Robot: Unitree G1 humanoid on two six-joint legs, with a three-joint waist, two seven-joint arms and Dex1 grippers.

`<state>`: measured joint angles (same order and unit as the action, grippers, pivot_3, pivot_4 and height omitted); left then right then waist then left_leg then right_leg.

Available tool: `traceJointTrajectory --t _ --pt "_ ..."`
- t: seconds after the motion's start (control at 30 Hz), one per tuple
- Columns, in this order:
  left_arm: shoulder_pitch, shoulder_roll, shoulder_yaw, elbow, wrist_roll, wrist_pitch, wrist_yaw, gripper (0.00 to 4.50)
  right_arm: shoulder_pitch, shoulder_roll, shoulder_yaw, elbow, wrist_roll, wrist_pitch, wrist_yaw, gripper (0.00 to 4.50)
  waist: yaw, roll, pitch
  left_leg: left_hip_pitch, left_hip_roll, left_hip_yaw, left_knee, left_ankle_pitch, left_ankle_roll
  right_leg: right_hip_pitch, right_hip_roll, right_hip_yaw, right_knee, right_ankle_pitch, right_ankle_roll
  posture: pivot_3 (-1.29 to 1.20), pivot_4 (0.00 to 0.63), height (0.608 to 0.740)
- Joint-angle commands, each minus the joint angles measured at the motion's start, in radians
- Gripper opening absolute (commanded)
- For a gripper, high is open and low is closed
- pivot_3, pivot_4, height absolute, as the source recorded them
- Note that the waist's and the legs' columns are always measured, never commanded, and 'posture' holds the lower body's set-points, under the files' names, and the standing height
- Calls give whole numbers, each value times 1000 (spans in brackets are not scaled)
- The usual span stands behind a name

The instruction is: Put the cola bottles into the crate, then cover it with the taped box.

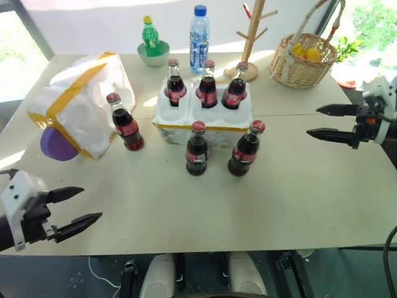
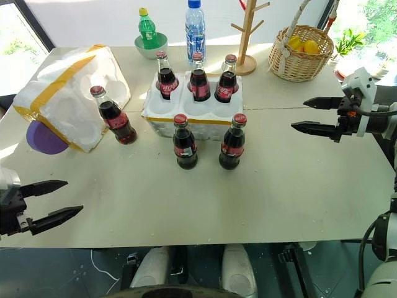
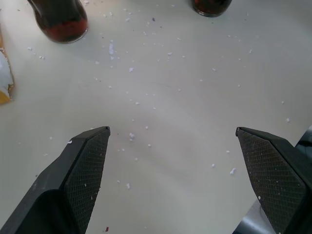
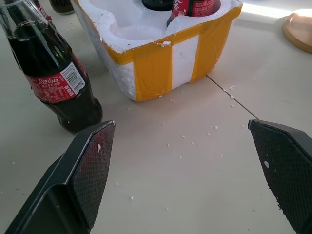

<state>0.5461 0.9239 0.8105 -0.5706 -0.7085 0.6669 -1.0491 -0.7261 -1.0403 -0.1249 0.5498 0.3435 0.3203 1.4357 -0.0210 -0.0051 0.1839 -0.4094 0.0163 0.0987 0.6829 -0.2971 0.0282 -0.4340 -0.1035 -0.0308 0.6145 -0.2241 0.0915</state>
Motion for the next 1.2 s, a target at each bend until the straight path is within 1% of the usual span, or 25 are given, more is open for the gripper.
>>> traceJointTrajectory --t 0.03,0.33,0.43,0.53,0.67,0.8,0.87,1.03,1.2 --pt "-3 0 30 -21 1 -9 -11 4354 -7 -9 -34 -14 12 -18 -1 4500 0 0 0 0 0 0 0 0 0 0 0 0 0 0 0 0 150 740" --pt "-46 -16 23 -22 -18 34 37 4354 6 5 -44 -8 13 -50 -30 4500 0 0 0 0 0 0 -1 0 0 0 -1 1 0 0 0 0 150 740" --pt "-96 -20 2 -8 -13 31 74 4354 -11 4 -43 3 30 -7 -23 4500 1 1 0 0 0 0 -1 0 0 0 -1 1 0 0 0 0 150 740" --pt "-202 -46 -21 11 -52 56 159 4354 -29 -8 -40 -9 45 24 7 4500 4 1 0 0 0 0 0 0 -1 0 -1 1 0 0 0 0 150 740" --pt "-420 -125 -149 48 -33 71 360 4354 -120 -25 -42 -74 110 151 55 4500 4 6 -1 0 -1 0 0 1 -1 1 -1 1 1 1 -1 0 150 740" --pt "-553 -160 -280 106 37 46 441 4354 -202 -43 -26 -153 176 287 127 4500 3 6 -1 0 -1 0 0 3 2 1 1 -1 2 1 0 0 150 740" --pt "-636 -181 -351 165 77 34 486 4354 -237 -40 -20 -203 212 348 147 4500 4 6 -1 0 0 0 -1 3 2 1 1 -1 2 1 0 0 150 740" --pt "-798 -223 -486 318 184 -26 524 4354 -300 -14 -12 -304 276 452 135 4500 7 6 -1 0 -1 0 0 3 2 1 1 -1 2 2 0 0 150 740" --pt "-905 -269 -581 456 247 -91 499 4354 -297 7 -23 -377 316 493 113 4500 9 5 -1 0 -1 0 0 3 2 1 1 -1 2 3 3 0 150 740"
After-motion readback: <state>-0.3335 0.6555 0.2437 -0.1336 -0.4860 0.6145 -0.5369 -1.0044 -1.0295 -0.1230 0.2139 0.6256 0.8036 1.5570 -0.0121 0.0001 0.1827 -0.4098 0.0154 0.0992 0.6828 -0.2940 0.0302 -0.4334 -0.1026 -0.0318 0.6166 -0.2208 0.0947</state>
